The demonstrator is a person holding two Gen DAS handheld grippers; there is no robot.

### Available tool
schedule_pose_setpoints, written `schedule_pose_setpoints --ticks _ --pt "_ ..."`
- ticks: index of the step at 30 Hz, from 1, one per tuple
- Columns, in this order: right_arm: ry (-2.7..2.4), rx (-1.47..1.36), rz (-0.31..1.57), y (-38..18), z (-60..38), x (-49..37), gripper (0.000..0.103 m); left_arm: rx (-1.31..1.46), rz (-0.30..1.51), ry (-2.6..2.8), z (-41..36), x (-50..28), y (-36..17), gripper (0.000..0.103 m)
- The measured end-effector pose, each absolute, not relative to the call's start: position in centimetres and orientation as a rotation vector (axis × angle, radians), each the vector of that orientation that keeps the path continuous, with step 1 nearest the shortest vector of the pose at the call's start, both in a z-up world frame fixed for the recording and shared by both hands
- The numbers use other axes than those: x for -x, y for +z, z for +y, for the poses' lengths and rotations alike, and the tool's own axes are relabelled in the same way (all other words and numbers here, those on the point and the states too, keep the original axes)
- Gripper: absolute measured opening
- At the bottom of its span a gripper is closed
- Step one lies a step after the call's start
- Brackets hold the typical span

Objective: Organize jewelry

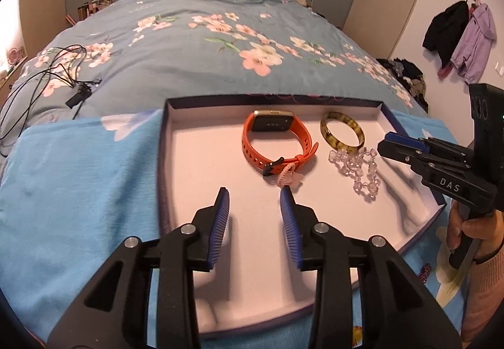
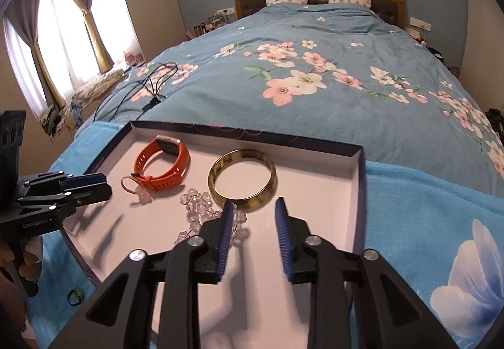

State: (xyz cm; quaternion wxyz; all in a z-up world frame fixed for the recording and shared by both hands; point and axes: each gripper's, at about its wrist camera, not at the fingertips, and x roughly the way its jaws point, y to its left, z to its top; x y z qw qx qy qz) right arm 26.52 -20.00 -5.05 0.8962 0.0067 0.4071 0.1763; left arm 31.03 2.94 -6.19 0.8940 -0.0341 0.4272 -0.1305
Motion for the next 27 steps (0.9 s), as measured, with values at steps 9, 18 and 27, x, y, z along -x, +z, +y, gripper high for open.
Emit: schedule_pose_setpoints --ticks 9,18,27 --pt "0.464 -0.009 0.759 -1.7 -20.3 -21.0 0.038 0.047 0.748 -0.290 4.1 -25.4 -2.5 0.037" --pt "0.531 0.081 0.823 -3.2 -19.9 -14.5 0.038 -0.011 0.725 -0.374 3.7 -18.7 -2.6 0.037" --pt "0.529 0.040 0.929 -6.5 -20.5 -12.5 0.038 -0.005 0.795 -0.407 3.4 -16.2 -5.1 0.037"
